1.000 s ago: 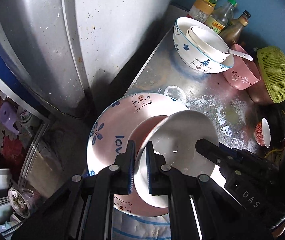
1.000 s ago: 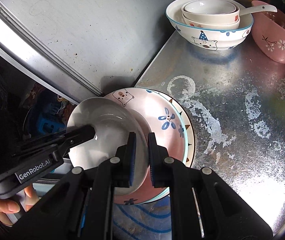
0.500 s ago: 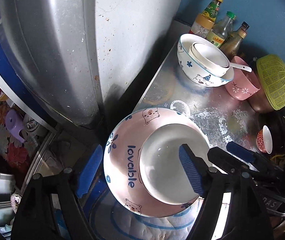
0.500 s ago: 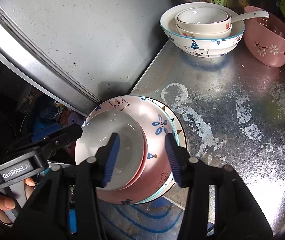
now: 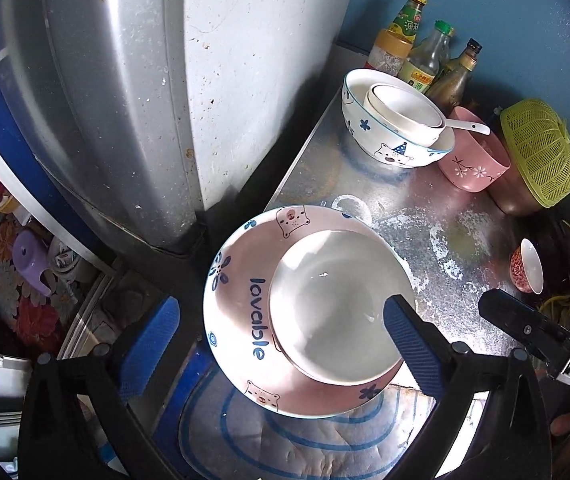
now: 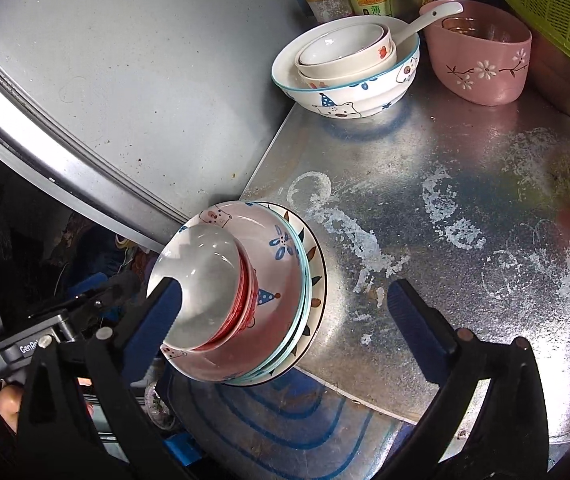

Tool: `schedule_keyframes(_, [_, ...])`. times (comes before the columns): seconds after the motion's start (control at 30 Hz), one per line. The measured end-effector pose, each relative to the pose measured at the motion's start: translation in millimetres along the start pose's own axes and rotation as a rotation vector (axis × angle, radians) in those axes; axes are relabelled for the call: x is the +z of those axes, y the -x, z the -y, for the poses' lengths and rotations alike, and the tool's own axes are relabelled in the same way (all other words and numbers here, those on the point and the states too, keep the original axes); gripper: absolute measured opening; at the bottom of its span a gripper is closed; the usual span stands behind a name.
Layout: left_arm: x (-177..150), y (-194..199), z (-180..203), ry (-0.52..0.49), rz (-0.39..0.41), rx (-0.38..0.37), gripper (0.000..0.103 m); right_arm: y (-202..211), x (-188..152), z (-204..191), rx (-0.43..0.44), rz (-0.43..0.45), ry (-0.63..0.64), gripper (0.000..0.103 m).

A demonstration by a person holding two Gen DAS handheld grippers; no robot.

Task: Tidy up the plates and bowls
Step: 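Open both grippers and release the saucer rim, then move both grippers to the small white bowl with red patterned exterior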

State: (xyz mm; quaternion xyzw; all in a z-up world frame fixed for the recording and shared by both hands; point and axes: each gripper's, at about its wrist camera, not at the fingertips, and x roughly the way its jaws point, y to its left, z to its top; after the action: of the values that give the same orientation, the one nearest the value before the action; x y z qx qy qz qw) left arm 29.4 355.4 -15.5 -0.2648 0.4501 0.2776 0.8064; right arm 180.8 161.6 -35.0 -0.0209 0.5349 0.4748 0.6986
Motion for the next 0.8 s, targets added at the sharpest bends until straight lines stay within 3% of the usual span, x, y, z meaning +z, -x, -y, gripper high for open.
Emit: schedule_keyframes(0.8, [-9.1, 1.3, 76.9, -0.149, -0.006, -0.069, 0.102, 58.5, -20.4, 51.7, -0.060, 0.094, -0.118, 0.103])
